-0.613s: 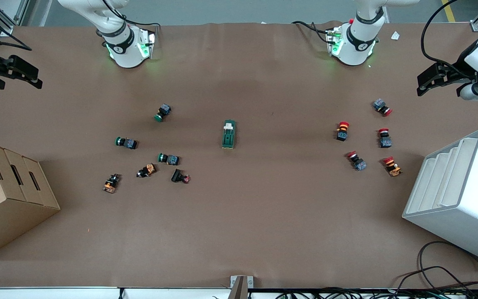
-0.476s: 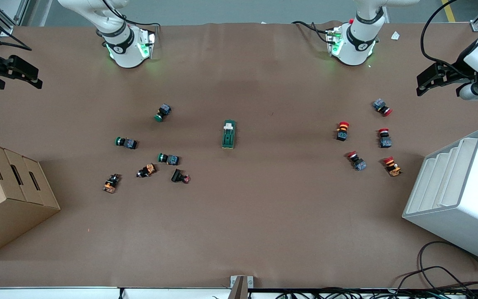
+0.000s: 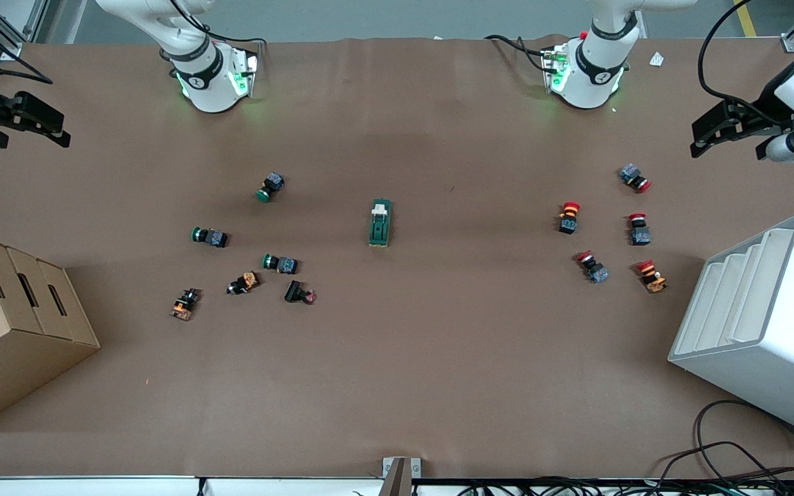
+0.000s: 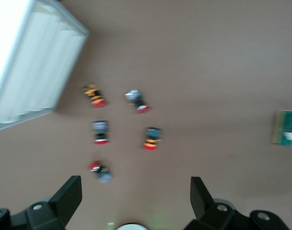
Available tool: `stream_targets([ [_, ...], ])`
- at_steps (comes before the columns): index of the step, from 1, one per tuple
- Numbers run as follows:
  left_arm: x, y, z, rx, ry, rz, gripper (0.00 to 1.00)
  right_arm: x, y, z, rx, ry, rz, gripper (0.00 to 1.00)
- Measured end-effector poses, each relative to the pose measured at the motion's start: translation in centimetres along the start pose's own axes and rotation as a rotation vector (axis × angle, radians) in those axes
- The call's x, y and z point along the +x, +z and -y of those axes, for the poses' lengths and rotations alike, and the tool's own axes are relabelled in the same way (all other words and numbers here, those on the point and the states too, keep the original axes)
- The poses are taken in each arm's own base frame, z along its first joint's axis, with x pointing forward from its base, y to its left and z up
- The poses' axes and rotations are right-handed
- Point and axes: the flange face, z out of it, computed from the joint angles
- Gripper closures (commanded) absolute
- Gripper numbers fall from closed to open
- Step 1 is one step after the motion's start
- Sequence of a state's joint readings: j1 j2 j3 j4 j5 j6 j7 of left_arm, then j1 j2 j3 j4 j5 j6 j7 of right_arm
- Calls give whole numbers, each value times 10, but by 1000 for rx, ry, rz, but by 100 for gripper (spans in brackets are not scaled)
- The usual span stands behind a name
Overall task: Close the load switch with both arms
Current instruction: 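Move the left gripper over the green load switch, then reach the right gripper to the white handle while the left gripper hovers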
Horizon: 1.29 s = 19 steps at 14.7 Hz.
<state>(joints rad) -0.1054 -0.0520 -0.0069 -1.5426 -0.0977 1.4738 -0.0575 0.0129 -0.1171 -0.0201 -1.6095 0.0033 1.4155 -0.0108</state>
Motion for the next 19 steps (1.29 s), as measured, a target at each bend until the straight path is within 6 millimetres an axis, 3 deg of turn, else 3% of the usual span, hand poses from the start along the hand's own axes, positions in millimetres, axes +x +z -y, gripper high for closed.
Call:
stream_targets([
  [2,8,7,-25,-68,35,-14,0,0,0,0,5,2,0,0],
  [3,12,15,-48,-75,54,-18,0,0,0,-1,10,4,0,0],
  [5,13,36,-114,-82,37,-4,0,0,0,-3,15,14,0,0],
  [8,-6,78,-228,-88,-51,33,0,0,0,-4,17,38,-1,0],
  [11,-34,130,-323,-32,-111,23,0,0,-4,-3,16,39,-10,0],
  [14,-72,194,-393,16,-155,-25,0,0,-8,-4,15,43,-20,0],
  [16,-105,238,-427,32,-186,-70,0,8,0,-7,13,50,-8,0],
  [19,-157,293,-457,113,-195,-156,0,32,27,-25,14,85,15,0],
])
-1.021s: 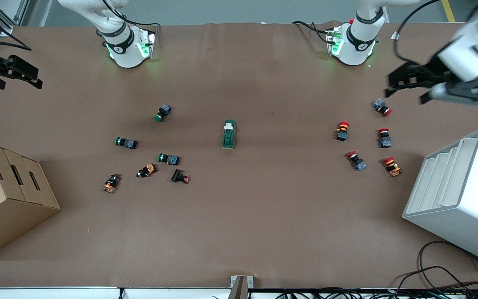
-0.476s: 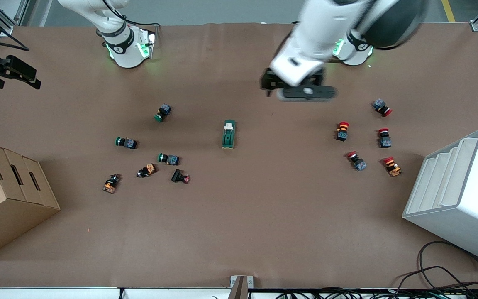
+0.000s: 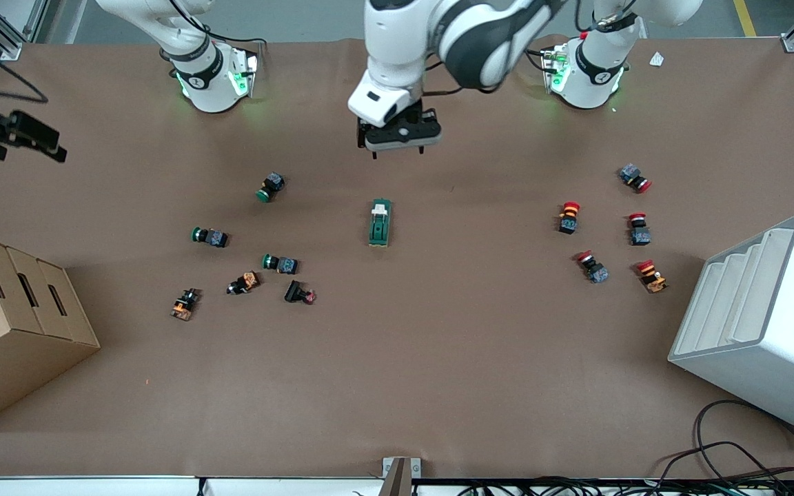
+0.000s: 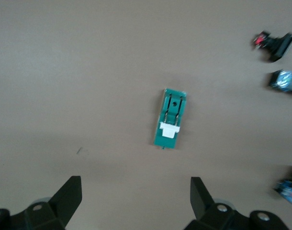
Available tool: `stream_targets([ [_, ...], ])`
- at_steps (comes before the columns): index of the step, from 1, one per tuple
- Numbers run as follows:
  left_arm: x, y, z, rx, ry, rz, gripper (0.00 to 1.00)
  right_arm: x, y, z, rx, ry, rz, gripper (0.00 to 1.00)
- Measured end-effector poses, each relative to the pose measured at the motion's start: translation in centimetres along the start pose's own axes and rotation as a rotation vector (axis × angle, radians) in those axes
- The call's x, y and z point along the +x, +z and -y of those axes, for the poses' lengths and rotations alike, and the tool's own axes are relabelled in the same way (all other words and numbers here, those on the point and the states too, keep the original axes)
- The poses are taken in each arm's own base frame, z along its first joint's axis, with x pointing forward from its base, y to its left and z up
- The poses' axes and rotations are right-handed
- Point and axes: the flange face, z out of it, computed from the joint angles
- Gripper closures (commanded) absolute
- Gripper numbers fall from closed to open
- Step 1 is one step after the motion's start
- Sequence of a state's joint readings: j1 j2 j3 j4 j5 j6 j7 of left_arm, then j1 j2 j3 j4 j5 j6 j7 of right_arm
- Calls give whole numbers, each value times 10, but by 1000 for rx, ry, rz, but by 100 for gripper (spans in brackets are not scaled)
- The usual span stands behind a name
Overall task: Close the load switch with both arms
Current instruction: 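Reach the right gripper to the white handle while the left gripper hovers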
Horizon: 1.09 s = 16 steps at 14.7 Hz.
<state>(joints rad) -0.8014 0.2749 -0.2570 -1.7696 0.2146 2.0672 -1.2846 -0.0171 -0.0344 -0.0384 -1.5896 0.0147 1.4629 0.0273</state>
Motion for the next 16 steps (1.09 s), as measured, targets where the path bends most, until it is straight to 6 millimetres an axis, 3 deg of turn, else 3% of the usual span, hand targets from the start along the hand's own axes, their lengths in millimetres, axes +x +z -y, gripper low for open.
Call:
stream_targets([
  [3,-53,34,-18,63,-5,-104,0,20,25,-20,2,36,31,0],
  [8,-129,100,-26,95,-5,-342,0,29,42,-11,11,40,65,0],
  [10,-154,133,-24,68,4,-437,0,34,52,7,50,95,87,0],
  [12,-170,167,-22,44,20,-530,0,42,68,37,74,170,107,0],
  [16,-189,225,-17,-15,101,-666,1,50,112,122,79,310,94,0],
])
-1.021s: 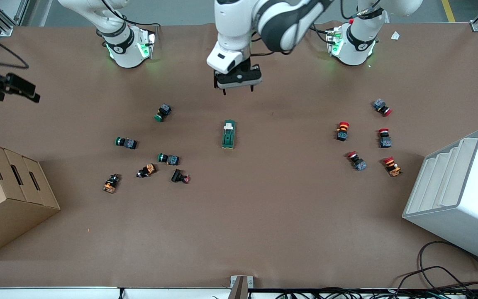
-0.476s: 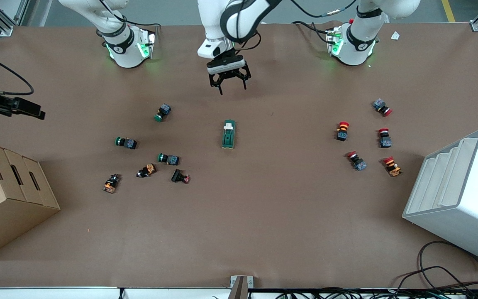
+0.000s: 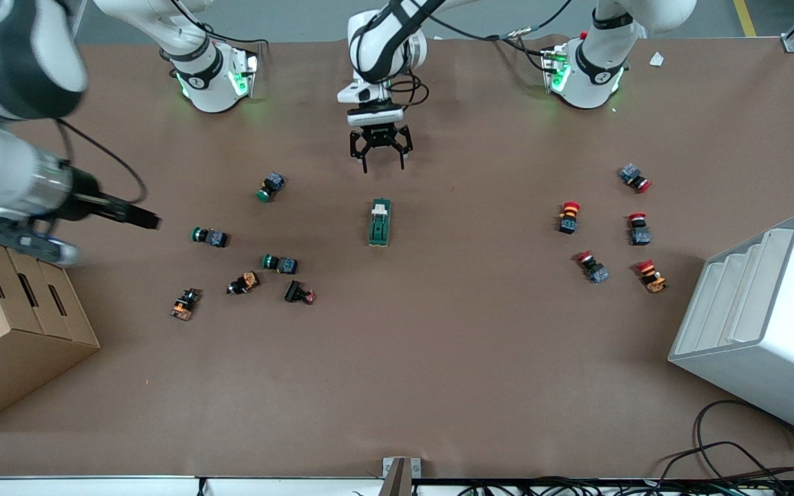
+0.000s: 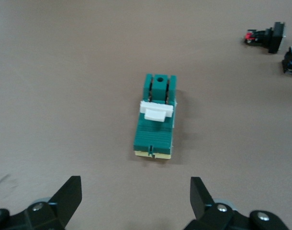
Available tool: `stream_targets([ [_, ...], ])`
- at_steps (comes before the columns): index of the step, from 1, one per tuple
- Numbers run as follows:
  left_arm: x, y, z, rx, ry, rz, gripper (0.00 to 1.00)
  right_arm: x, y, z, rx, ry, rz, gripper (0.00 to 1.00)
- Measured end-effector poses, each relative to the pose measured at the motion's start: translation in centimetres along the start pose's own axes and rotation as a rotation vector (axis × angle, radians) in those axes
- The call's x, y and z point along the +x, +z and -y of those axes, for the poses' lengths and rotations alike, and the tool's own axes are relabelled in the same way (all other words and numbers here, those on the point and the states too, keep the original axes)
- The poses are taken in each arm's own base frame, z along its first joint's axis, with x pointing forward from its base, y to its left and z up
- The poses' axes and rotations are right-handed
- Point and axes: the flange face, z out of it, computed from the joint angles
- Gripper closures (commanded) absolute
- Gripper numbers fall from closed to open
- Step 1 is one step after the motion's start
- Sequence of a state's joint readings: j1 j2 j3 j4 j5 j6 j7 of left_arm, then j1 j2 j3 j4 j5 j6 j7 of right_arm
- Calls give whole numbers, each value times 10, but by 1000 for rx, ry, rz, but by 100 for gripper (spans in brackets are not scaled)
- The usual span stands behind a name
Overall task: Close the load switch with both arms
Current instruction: 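Reach the right gripper to the white handle while the left gripper hovers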
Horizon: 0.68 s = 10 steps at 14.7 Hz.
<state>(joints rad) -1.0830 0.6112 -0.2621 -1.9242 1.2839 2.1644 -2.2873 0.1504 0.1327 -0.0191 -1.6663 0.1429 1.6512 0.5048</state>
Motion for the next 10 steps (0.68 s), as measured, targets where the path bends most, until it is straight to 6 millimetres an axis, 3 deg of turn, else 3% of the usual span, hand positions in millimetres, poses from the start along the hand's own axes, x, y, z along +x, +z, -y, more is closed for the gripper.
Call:
stream_targets([
  [5,-28,22,10,-103,69,-115,1,-33,67,77,88,128,-18,0],
  [10,-46,44,21,-152,44,-208,1,-104,153,153,156,211,-106,0],
])
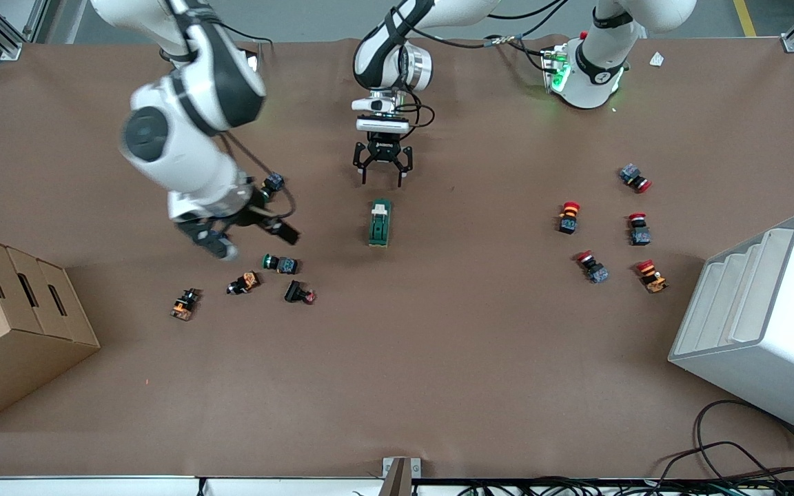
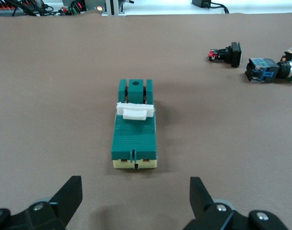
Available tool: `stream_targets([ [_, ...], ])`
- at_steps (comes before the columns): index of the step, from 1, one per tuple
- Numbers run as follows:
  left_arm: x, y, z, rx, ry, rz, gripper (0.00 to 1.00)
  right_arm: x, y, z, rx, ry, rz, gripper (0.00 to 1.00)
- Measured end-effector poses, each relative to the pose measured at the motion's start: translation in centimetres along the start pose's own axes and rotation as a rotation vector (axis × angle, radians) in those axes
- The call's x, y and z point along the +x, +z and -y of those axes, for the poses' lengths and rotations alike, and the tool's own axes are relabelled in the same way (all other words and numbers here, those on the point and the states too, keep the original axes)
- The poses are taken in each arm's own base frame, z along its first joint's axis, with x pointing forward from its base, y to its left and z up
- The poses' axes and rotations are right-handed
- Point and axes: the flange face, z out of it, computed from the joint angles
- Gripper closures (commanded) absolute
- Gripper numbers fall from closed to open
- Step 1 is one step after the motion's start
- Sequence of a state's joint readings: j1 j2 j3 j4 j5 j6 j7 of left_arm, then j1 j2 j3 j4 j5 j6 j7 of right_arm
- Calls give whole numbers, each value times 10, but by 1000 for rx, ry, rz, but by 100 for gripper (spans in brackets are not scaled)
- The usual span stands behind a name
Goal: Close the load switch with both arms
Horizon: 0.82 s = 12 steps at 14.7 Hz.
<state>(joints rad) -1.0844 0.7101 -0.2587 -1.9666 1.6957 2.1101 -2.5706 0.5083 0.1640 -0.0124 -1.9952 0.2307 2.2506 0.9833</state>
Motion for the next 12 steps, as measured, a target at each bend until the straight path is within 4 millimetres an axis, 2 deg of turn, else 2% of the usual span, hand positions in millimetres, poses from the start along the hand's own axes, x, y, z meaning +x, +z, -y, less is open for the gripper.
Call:
stream_targets([
  [4,-8,8,4,24,2,-23,0,-53,63,14,77,67,1,0],
  [7,-17,11,4,40,14,-47,0,-86,111,13,143,99,-2,0],
  [12,-28,10,3,52,-13,-86,0,-136,170,10,165,99,-5,0],
])
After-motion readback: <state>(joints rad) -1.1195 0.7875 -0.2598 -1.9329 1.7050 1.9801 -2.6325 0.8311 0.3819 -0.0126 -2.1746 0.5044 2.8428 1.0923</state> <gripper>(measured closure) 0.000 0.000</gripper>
